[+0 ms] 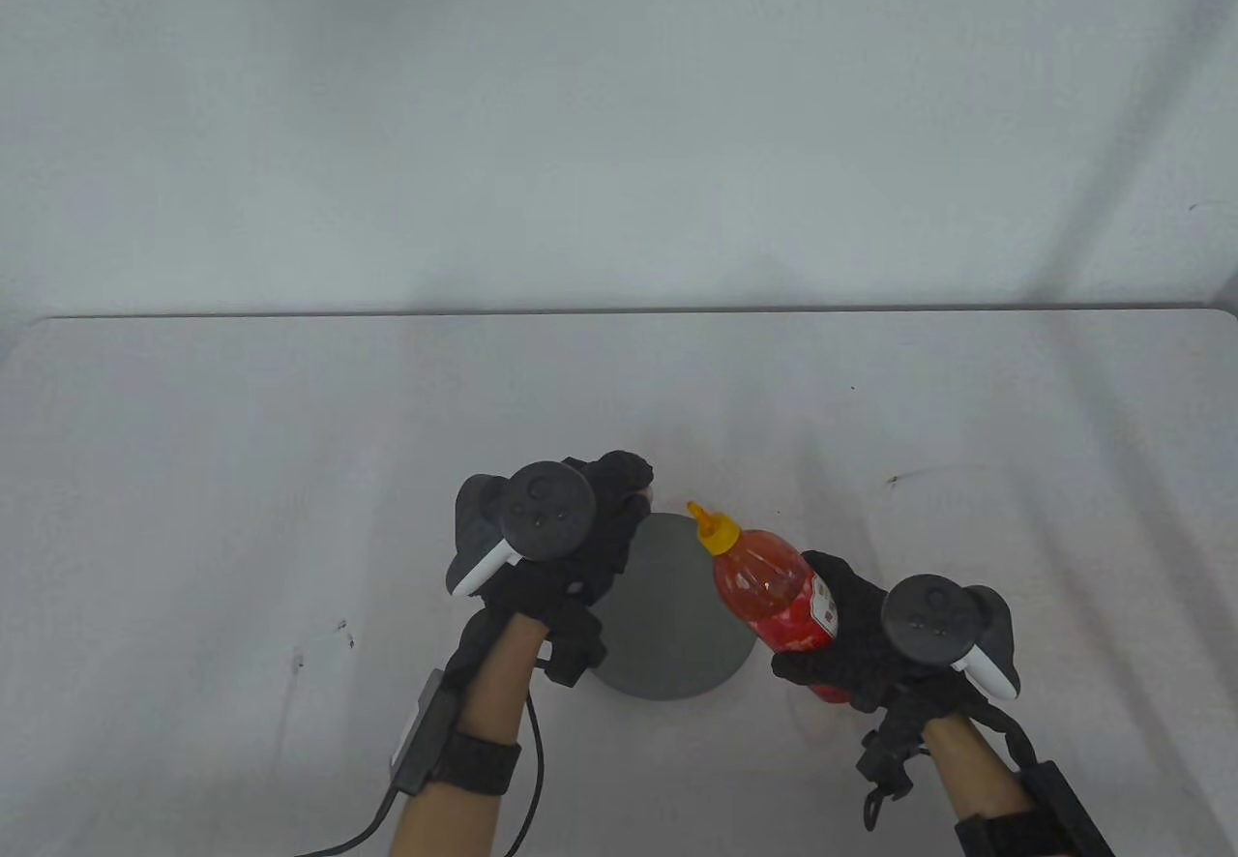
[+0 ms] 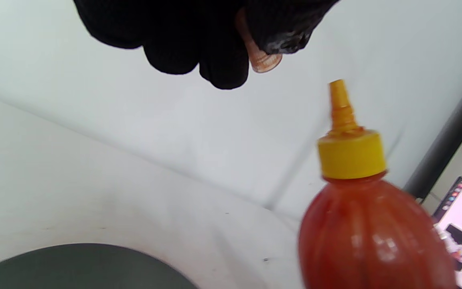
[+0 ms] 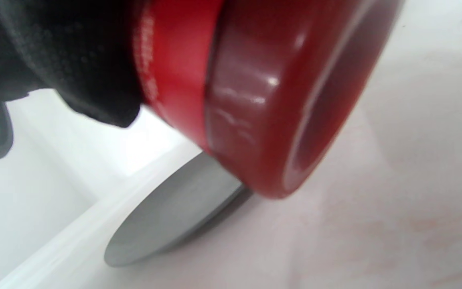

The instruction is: Squeeze ketchup bottle to draw patterns on plate

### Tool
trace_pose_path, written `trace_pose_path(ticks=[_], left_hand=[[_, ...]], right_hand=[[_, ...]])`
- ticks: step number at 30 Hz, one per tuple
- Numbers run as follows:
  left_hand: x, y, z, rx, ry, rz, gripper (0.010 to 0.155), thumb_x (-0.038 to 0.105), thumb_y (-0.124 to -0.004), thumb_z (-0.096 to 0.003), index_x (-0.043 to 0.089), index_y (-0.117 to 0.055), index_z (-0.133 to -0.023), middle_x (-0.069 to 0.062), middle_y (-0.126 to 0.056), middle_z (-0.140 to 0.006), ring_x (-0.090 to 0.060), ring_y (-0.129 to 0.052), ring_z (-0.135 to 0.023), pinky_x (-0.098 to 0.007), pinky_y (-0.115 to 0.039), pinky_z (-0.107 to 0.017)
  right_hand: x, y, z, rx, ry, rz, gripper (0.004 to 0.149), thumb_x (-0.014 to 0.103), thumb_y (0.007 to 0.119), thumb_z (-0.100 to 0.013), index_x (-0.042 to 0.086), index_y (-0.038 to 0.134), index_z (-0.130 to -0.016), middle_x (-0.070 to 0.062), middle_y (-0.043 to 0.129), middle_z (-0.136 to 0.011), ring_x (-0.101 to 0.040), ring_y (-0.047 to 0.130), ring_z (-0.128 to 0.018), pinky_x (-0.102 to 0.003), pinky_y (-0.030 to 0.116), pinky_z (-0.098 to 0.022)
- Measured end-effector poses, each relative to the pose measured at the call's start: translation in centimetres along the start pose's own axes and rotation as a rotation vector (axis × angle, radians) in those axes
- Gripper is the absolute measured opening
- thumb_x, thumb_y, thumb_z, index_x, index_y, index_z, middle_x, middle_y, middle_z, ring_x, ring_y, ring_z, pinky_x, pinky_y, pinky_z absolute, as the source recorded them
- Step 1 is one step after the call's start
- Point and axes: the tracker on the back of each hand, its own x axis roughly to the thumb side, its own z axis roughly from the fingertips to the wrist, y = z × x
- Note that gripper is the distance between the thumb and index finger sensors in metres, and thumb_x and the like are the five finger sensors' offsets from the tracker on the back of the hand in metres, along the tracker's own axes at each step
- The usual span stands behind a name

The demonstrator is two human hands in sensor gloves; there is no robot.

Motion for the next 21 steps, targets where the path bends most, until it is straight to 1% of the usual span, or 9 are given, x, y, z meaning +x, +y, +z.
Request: trace_pose_path(ticks=[2,4,8,10,13,16,17,19,21], left_hand=[[-1.1,-0.4,1.2,-0.042,0.002,-0.051,0.045,0.029,-0.072,-0.0571,0.016,-0.061,-0.098,-0.012,-0.085,-0.094,-0.034,-0.082,-0.089,-0.061,-0.069,-0.065],[-2.5,-1.0,2.6,-0.042,-0.015,-0.089,0.045,0.029,-0.073,-0.0567,0.016,-0.061,-0.098,-0.011,-0.085,-0.094,-0.033,-0.082,-0.089,-0.062,-0.069,-0.065],[-4.9,-2.5,5.2,-0.111,0.067,-0.207,0.045,0.03,-0.072,-0.0567,0.017,-0.061,-0.098,-0.01,-0.085,-0.094,-0.033,-0.081,-0.089,-0.06,-0.069,-0.065],[-5.7,-3.2,6.0,-0.127,0.085,-0.267,0.045,0.03,-0.072,-0.0565,0.017,-0.062,-0.098,-0.01,-0.085,-0.094,-0.032,-0.081,-0.089,-0.06,-0.069,-0.065],[-6.7,-4.0,6.8,-0.073,0.061,-0.31,0.043,0.03,-0.072,-0.0559,0.018,-0.063,-0.096,-0.009,-0.086,-0.093,-0.032,-0.081,-0.088,-0.06,-0.068,-0.066],[-7.6,-3.9,6.9,-0.062,0.066,-0.358,0.043,0.03,-0.072,-0.0557,0.018,-0.062,-0.096,-0.01,-0.085,-0.093,-0.032,-0.08,-0.088,-0.061,-0.067,-0.067],[-7.9,-3.7,7.0,-0.025,0.074,-0.364,0.043,0.03,-0.072,-0.0555,0.018,-0.062,-0.096,-0.01,-0.085,-0.092,-0.032,-0.081,-0.088,-0.061,-0.067,-0.067],[-8.5,-3.6,7.3,-0.004,0.101,-0.318,0.043,0.03,-0.071,-0.0556,0.018,-0.062,-0.096,-0.01,-0.085,-0.092,-0.032,-0.081,-0.088,-0.061,-0.067,-0.067],[-9.1,-3.6,7.5,-0.015,0.118,-0.296,0.043,0.03,-0.072,-0.0557,0.017,-0.062,-0.096,-0.01,-0.085,-0.092,-0.033,-0.081,-0.087,-0.061,-0.067,-0.066]], right_hand=[[0.2,0.2,0.0,0.005,-0.004,0.008,0.096,0.053,0.104,-0.04,0.014,0.052,-0.109,-0.022,0.075,-0.105,-0.046,0.079,-0.089,-0.068,0.067,-0.065],[0.4,0.4,-0.1,0.011,-0.004,0.026,0.096,0.052,0.104,-0.039,0.013,0.052,-0.109,-0.023,0.075,-0.105,-0.046,0.079,-0.089,-0.068,0.067,-0.065],[1.2,0.7,-0.5,-0.007,-0.011,0.114,0.095,0.051,0.105,-0.039,0.013,0.052,-0.109,-0.022,0.075,-0.105,-0.046,0.079,-0.089,-0.069,0.067,-0.065],[1.5,0.8,-0.6,-0.006,-0.013,0.151,0.095,0.051,0.105,-0.039,0.014,0.052,-0.109,-0.022,0.075,-0.105,-0.046,0.079,-0.089,-0.069,0.066,-0.065],[1.8,0.9,-0.5,-0.002,-0.013,0.238,0.095,0.052,0.105,-0.039,0.014,0.052,-0.109,-0.023,0.076,-0.104,-0.046,0.079,-0.088,-0.068,0.067,-0.065],[2.3,1.0,-0.4,0.001,-0.002,0.401,0.095,0.054,0.104,-0.039,0.013,0.053,-0.109,-0.024,0.076,-0.103,-0.046,0.08,-0.087,-0.067,0.069,-0.064],[2.6,1.0,-0.3,0.004,-0.002,0.478,0.095,0.054,0.104,-0.039,0.013,0.054,-0.108,-0.024,0.077,-0.103,-0.046,0.08,-0.086,-0.067,0.069,-0.064],[3.2,1.1,-0.2,-0.009,-0.026,0.641,0.095,0.054,0.104,-0.039,0.013,0.053,-0.109,-0.025,0.076,-0.103,-0.046,0.08,-0.087,-0.068,0.068,-0.065],[3.7,1.3,-0.4,0.012,-0.03,0.79,0.095,0.054,0.103,-0.04,0.013,0.052,-0.109,-0.025,0.076,-0.103,-0.046,0.079,-0.087,-0.068,0.068,-0.065]])
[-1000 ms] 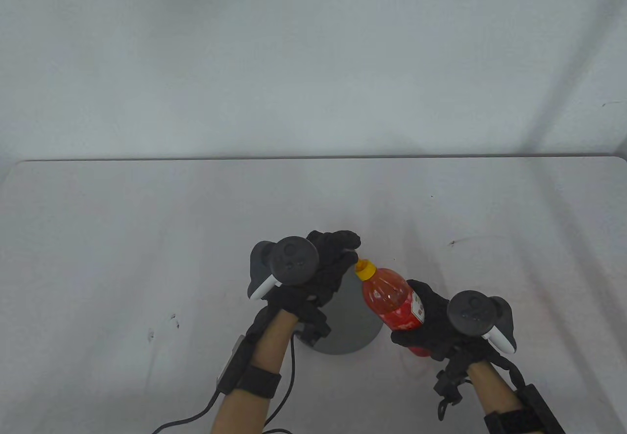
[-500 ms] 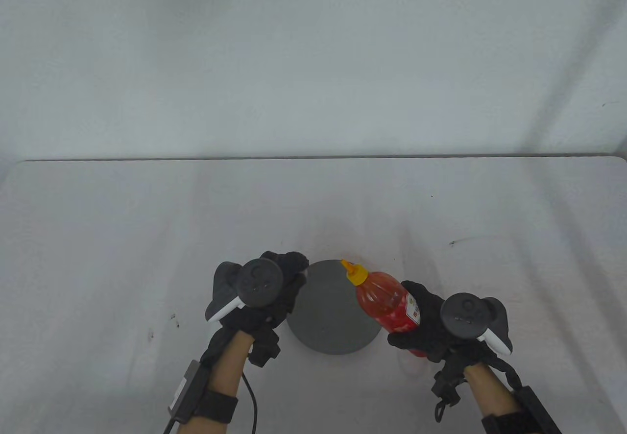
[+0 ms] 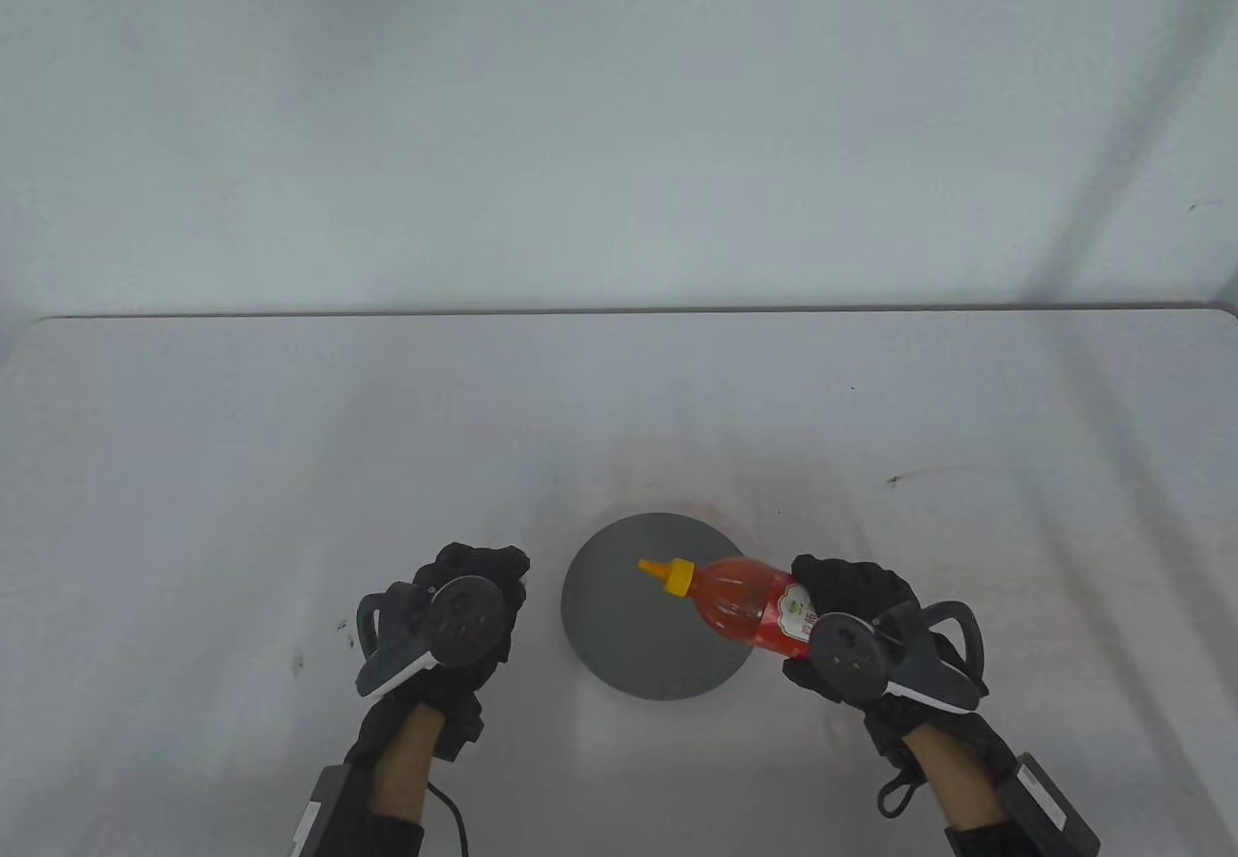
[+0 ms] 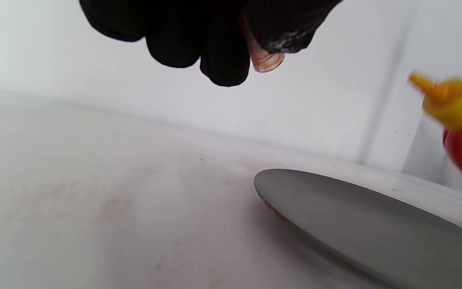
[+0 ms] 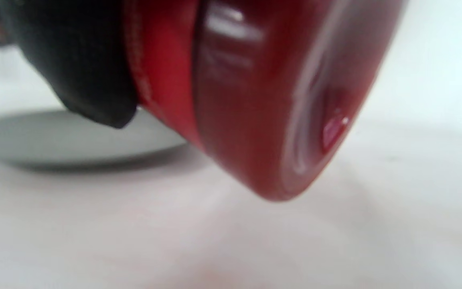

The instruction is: Squeeze ketchup bottle to draw patterns on plate

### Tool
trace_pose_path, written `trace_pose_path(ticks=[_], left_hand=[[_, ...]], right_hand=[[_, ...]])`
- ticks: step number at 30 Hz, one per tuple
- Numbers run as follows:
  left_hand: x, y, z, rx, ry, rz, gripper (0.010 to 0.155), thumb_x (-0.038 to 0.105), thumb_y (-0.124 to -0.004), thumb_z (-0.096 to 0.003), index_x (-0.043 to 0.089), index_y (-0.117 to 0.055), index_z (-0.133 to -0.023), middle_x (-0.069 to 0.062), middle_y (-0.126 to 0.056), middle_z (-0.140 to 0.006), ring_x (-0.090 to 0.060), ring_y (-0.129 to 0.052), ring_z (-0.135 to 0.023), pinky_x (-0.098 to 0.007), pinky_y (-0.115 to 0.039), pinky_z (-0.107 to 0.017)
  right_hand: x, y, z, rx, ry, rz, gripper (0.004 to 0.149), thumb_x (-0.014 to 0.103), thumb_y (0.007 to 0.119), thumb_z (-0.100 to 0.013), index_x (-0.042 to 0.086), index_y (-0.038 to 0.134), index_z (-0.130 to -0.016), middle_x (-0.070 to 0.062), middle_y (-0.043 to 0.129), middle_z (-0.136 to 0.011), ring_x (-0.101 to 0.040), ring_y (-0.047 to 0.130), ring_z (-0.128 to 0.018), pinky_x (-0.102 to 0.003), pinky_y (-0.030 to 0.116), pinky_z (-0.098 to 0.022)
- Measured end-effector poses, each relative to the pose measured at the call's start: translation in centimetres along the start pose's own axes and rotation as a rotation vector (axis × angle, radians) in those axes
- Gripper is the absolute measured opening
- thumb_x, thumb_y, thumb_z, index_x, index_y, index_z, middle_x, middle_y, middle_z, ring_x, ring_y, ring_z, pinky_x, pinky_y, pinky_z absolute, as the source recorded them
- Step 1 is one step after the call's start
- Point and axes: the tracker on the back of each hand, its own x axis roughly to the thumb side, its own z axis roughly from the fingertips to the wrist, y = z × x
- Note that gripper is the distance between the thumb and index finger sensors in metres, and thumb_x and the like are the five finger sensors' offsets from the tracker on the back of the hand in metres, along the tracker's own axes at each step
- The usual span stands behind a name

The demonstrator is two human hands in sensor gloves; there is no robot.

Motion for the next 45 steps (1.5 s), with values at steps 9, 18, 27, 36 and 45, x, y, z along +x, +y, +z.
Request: trace_pose_path(ticks=[9,18,27,36,45], left_hand=[[-1.5,-0.5,-0.1,-0.011,0.032,-0.004,0.043,0.031,-0.072,-0.0558,0.017,-0.062,-0.096,-0.01,-0.085,-0.092,-0.032,-0.081,-0.087,-0.061,-0.067,-0.067],[-2.1,-0.5,-0.7,-0.022,0.043,0.001,0.043,0.031,-0.072,-0.0561,0.017,-0.062,-0.096,-0.01,-0.085,-0.092,-0.032,-0.081,-0.087,-0.061,-0.067,-0.067],[-2.0,-0.4,-1.1,-0.005,0.035,0.02,0.044,0.032,-0.072,-0.0563,0.017,-0.062,-0.097,-0.01,-0.085,-0.092,-0.032,-0.081,-0.088,-0.061,-0.067,-0.067],[-2.1,-0.4,-1.1,0.01,0.039,0.031,0.044,0.033,-0.071,-0.0565,0.017,-0.062,-0.097,-0.01,-0.085,-0.092,-0.032,-0.081,-0.088,-0.061,-0.067,-0.067],[-2.4,-0.3,-1.0,0.015,0.056,0.03,0.044,0.032,-0.071,-0.0566,0.017,-0.062,-0.097,-0.01,-0.085,-0.092,-0.032,-0.081,-0.088,-0.061,-0.067,-0.066]], right_hand=[[0.8,-1.8,-2.7,0.099,0.006,0.194,0.096,0.052,0.104,-0.039,0.013,0.052,-0.109,-0.024,0.076,-0.104,-0.048,0.083,-0.087,-0.068,0.07,-0.065],[3.7,-2.3,-5.8,0.119,-0.036,0.292,0.095,0.052,0.105,-0.038,0.015,0.052,-0.109,-0.022,0.076,-0.105,-0.046,0.082,-0.088,-0.068,0.068,-0.066],[4.7,-1.4,-7.2,0.167,-0.06,0.337,0.098,0.057,0.102,-0.038,0.008,0.052,-0.108,-0.025,0.078,-0.1,-0.045,0.084,-0.083,-0.067,0.07,-0.064],[5.2,-1.5,-7.6,0.15,-0.074,0.327,0.098,0.058,0.101,-0.038,0.006,0.053,-0.106,-0.024,0.081,-0.098,-0.044,0.085,-0.08,-0.067,0.071,-0.064],[5.0,-1.3,-7.6,0.152,-0.097,0.325,0.097,0.059,0.1,-0.038,0.004,0.054,-0.104,-0.024,0.082,-0.095,-0.043,0.086,-0.078,-0.066,0.071,-0.064]])
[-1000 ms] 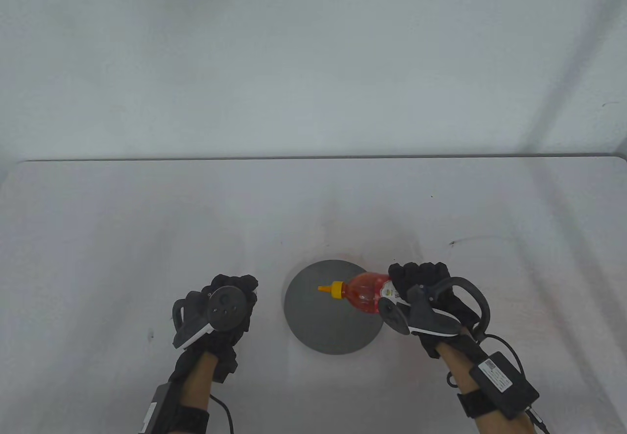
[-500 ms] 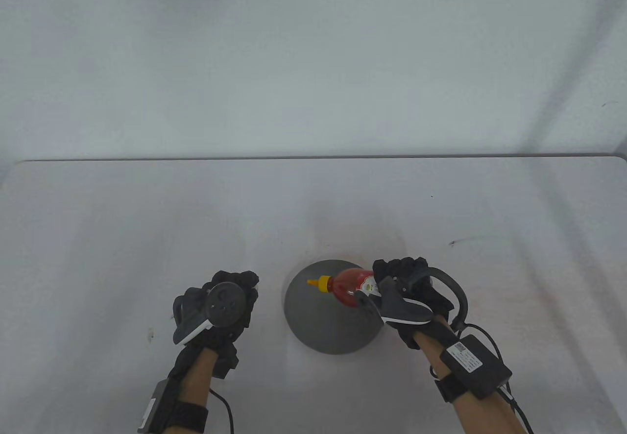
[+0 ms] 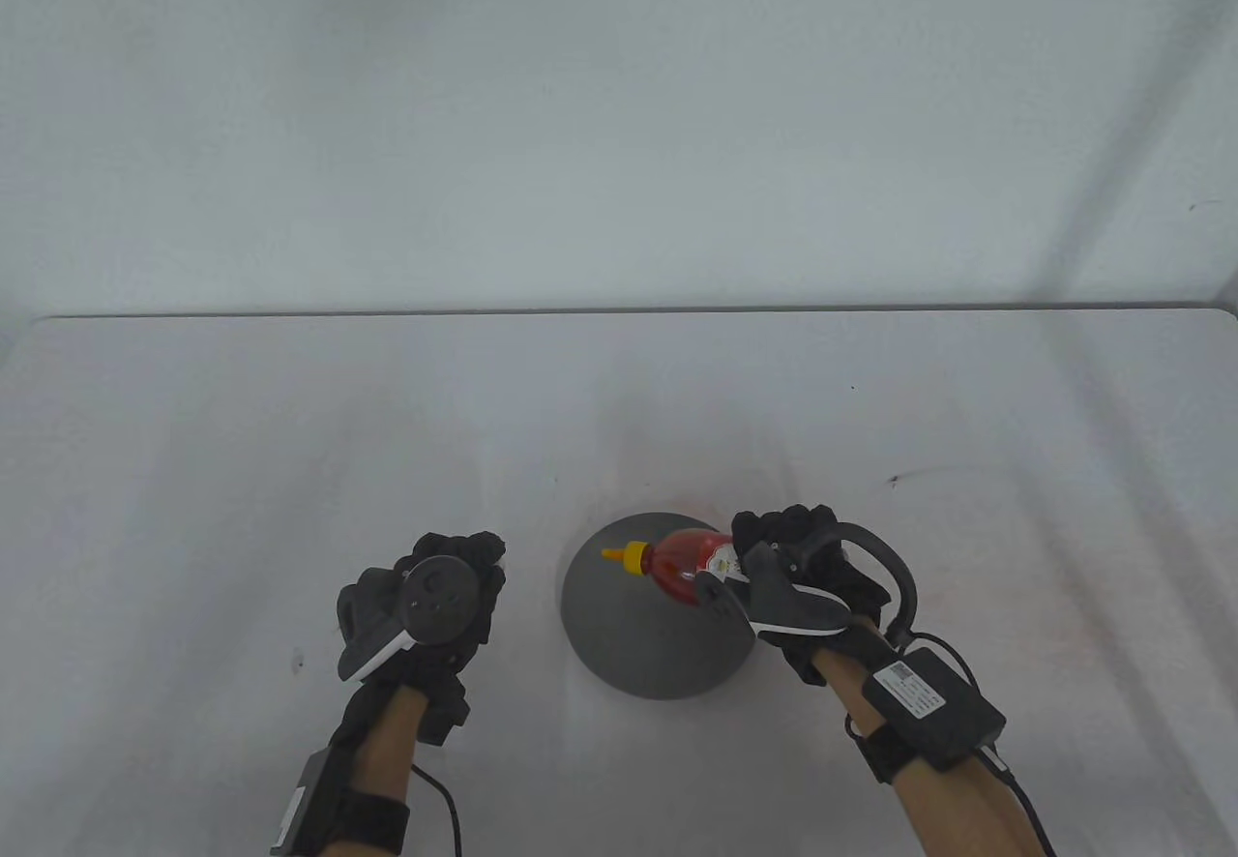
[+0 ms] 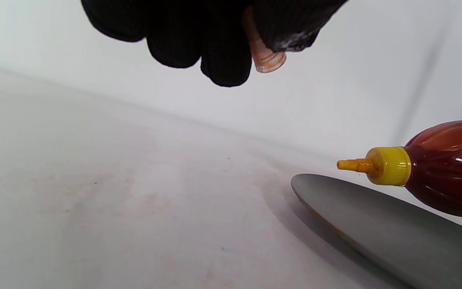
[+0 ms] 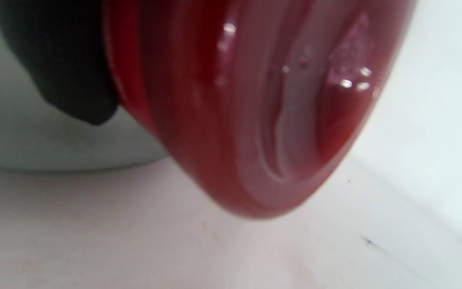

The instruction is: Squeeze ketchup bottle to draw patterns on plate

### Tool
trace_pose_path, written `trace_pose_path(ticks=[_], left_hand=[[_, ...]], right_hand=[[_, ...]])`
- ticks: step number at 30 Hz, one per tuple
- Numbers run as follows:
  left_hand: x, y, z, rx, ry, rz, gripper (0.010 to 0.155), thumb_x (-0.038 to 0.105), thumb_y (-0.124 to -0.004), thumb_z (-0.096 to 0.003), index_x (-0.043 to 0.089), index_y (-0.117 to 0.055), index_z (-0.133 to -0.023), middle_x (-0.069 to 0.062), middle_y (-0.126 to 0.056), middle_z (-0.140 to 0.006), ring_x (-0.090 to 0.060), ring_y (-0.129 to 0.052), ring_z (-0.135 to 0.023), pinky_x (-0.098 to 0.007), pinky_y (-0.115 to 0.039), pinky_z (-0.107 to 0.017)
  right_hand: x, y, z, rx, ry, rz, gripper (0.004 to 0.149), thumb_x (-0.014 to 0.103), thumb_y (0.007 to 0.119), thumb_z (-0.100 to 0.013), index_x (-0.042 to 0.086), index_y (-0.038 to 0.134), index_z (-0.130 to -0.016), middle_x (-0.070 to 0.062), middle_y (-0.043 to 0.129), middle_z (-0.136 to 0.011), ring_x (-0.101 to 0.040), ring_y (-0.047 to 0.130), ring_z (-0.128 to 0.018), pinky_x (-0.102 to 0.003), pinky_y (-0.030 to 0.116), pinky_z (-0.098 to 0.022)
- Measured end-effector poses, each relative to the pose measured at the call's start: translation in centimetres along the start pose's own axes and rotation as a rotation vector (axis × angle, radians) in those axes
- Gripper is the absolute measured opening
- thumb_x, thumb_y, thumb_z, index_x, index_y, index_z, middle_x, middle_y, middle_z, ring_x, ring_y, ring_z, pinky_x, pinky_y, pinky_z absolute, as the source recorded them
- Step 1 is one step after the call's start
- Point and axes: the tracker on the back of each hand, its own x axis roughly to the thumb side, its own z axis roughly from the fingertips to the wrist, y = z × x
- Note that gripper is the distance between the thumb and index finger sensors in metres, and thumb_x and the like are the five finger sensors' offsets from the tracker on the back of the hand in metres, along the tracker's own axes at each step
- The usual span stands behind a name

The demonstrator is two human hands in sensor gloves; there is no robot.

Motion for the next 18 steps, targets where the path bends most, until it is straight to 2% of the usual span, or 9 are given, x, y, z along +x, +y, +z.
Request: trace_pose_path(ticks=[10,12,13,14,16,17,18], left_hand=[[-0.16,0.12,-0.04,0.004,0.011,0.0,0.044,0.032,-0.071,-0.0566,0.017,-0.062,-0.097,-0.01,-0.085,-0.092,-0.032,-0.081,-0.088,-0.061,-0.067,-0.067],[-0.18,0.13,-0.06,0.007,0.013,0.0,0.044,0.032,-0.071,-0.0566,0.017,-0.062,-0.097,-0.01,-0.085,-0.092,-0.032,-0.081,-0.088,-0.061,-0.067,-0.067],[-0.2,0.14,-0.07,0.007,0.013,0.0,0.044,0.032,-0.071,-0.0567,0.017,-0.062,-0.097,-0.01,-0.085,-0.092,-0.032,-0.081,-0.088,-0.061,-0.067,-0.067],[-0.22,0.14,-0.08,0.008,0.014,0.001,0.044,0.032,-0.071,-0.0567,0.017,-0.062,-0.097,-0.01,-0.085,-0.092,-0.032,-0.081,-0.088,-0.061,-0.067,-0.067],[-0.26,0.15,-0.1,0.009,0.015,0.003,0.044,0.032,-0.071,-0.0567,0.017,-0.062,-0.097,-0.01,-0.085,-0.092,-0.032,-0.081,-0.088,-0.061,-0.067,-0.067],[-0.29,0.15,-0.12,0.01,0.016,0.005,0.044,0.032,-0.071,-0.0567,0.017,-0.062,-0.097,-0.01,-0.085,-0.092,-0.032,-0.081,-0.088,-0.061,-0.067,-0.067],[-0.32,0.17,-0.13,0.011,0.017,0.006,0.044,0.032,-0.071,-0.0567,0.017,-0.062,-0.097,-0.01,-0.085,-0.092,-0.032,-0.081,-0.088,-0.061,-0.067,-0.067]], right_hand=[[-0.21,0.29,-0.54,0.031,-0.006,-0.027,0.095,0.058,0.1,-0.039,0.006,0.055,-0.104,-0.023,0.082,-0.095,-0.043,0.085,-0.078,-0.066,0.07,-0.065],[-0.15,0.3,-0.51,-0.002,-0.02,-0.02,0.094,0.058,0.101,-0.038,0.006,0.056,-0.103,-0.023,0.083,-0.094,-0.043,0.086,-0.077,-0.066,0.071,-0.065],[-0.22,0.25,-0.54,0.033,-0.008,-0.032,0.094,0.058,0.101,-0.039,0.006,0.055,-0.104,-0.023,0.082,-0.095,-0.042,0.085,-0.078,-0.066,0.07,-0.066],[-0.25,0.26,-0.46,-0.001,-0.023,-0.033,0.094,0.057,0.101,-0.038,0.006,0.056,-0.103,-0.023,0.082,-0.095,-0.042,0.085,-0.078,-0.066,0.07,-0.066],[-0.4,0.2,-0.45,0.036,-0.007,-0.054,0.093,0.057,0.101,-0.039,0.007,0.057,-0.103,-0.022,0.082,-0.095,-0.042,0.085,-0.078,-0.066,0.07,-0.066],[-0.36,0.17,-0.44,-0.001,-0.023,-0.043,0.093,0.057,0.101,-0.038,0.007,0.058,-0.103,-0.022,0.083,-0.094,-0.042,0.086,-0.077,-0.066,0.07,-0.066],[-0.43,0.05,-0.46,0.03,-0.013,-0.043,0.092,0.057,0.101,-0.038,0.007,0.058,-0.103,-0.022,0.083,-0.095,-0.041,0.086,-0.078,-0.065,0.071,-0.066]])
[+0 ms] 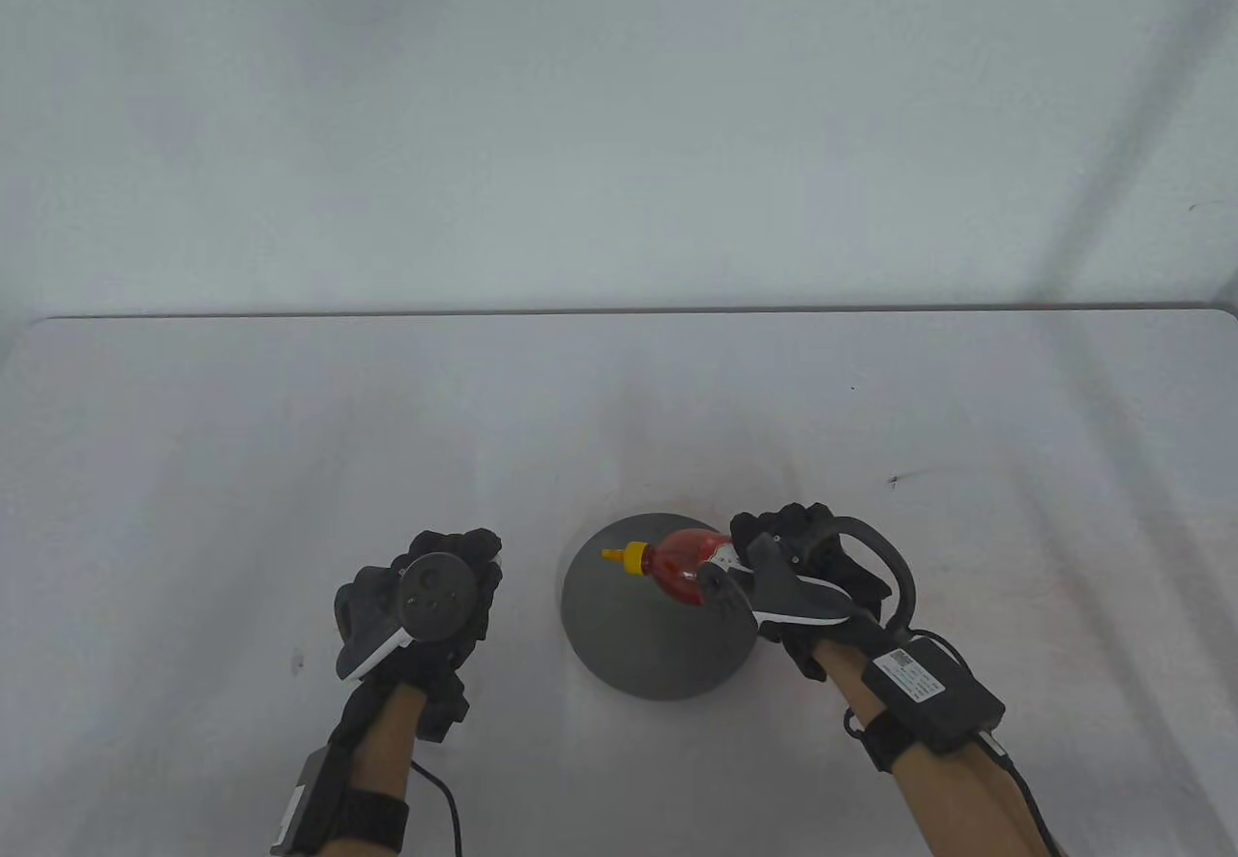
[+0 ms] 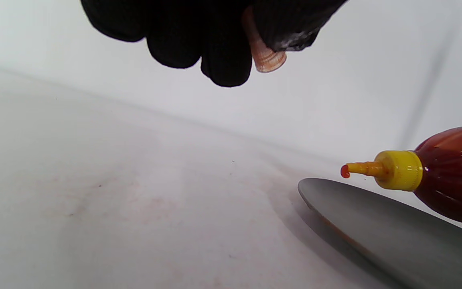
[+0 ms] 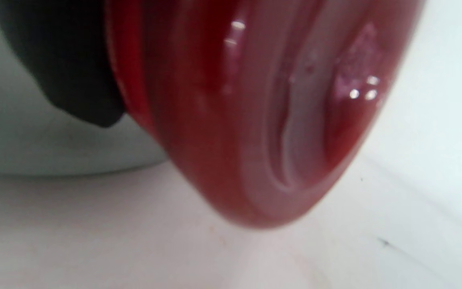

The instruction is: Squeeze ketchup bottle to draw patterns on plate

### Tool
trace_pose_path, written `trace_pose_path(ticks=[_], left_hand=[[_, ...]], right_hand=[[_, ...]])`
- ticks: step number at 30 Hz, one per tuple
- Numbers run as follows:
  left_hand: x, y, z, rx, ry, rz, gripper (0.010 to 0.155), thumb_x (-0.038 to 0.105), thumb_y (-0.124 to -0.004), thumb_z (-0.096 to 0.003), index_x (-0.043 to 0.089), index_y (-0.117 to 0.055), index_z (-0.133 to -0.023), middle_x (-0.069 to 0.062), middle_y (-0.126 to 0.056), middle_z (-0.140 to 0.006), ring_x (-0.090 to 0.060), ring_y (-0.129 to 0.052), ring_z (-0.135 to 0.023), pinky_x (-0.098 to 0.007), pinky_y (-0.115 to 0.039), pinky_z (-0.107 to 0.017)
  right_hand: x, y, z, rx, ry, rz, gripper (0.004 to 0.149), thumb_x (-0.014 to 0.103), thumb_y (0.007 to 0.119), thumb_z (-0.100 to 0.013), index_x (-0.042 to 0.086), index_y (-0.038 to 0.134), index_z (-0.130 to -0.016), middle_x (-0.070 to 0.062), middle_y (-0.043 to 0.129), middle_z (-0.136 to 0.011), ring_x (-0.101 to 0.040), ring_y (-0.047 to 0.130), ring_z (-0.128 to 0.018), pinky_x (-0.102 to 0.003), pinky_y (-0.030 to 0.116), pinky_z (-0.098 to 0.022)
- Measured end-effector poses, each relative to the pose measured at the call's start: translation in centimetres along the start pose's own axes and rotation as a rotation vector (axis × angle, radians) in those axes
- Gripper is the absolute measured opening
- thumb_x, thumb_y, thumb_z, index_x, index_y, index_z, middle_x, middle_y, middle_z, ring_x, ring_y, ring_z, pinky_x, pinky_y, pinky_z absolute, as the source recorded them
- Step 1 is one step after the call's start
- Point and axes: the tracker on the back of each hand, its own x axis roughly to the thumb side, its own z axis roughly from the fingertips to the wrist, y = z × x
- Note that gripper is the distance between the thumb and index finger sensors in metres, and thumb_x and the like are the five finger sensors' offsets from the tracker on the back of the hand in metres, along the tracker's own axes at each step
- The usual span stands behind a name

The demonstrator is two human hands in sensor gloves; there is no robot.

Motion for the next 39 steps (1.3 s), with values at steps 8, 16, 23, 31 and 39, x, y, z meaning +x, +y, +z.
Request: trace_pose_path(ticks=[8,16,23,31,39], left_hand=[[-0.2,0.1,0.0,0.014,0.008,0.002,0.044,0.032,-0.071,-0.0567,0.017,-0.062,-0.097,-0.01,-0.085,-0.092,-0.032,-0.081,-0.088,-0.061,-0.067,-0.067],[-0.4,0.2,0.0,0.009,0.022,-0.004,0.044,0.032,-0.071,-0.0567,0.017,-0.062,-0.097,-0.01,-0.085,-0.092,-0.032,-0.081,-0.088,-0.061,-0.067,-0.067],[-0.4,-0.1,0.0,-0.012,0.026,-0.015,0.044,0.032,-0.071,-0.0567,0.017,-0.062,-0.097,-0.01,-0.085,-0.092,-0.032,-0.081,-0.088,-0.061,-0.067,-0.067],[-0.7,0.0,0.1,0.004,0.041,-0.009,0.044,0.032,-0.071,-0.0566,0.017,-0.062,-0.097,-0.009,-0.086,-0.092,-0.032,-0.081,-0.088,-0.061,-0.067,-0.067],[-0.9,0.1,0.0,0.003,0.053,0.001,0.044,0.032,-0.071,-0.0566,0.017,-0.062,-0.097,-0.009,-0.086,-0.093,-0.031,-0.081,-0.088,-0.061,-0.067,-0.067]], right_hand=[[0.1,0.3,1.5,0.003,-0.022,-0.038,0.09,0.056,0.103,-0.037,0.011,0.061,-0.102,-0.019,0.084,-0.095,-0.04,0.086,-0.078,-0.064,0.071,-0.066],[0.5,0.2,3.7,0.007,-0.044,-0.067,0.089,0.056,0.103,-0.037,0.014,0.061,-0.102,-0.018,0.084,-0.096,-0.039,0.086,-0.079,-0.063,0.071,-0.067],[0.7,0.3,5.6,-0.047,-0.052,-0.11,0.088,0.055,0.105,-0.035,0.016,0.063,-0.102,-0.017,0.085,-0.096,-0.038,0.085,-0.079,-0.063,0.071,-0.066],[0.0,1.3,5.2,-0.04,-0.002,-0.123,0.087,0.055,0.105,-0.035,0.018,0.063,-0.102,-0.016,0.085,-0.096,-0.038,0.085,-0.079,-0.063,0.071,-0.066],[-1.6,1.4,3.0,-0.017,0.088,-0.116,0.087,0.054,0.106,-0.035,0.018,0.063,-0.102,-0.016,0.085,-0.096,-0.037,0.085,-0.08,-0.062,0.07,-0.067]])
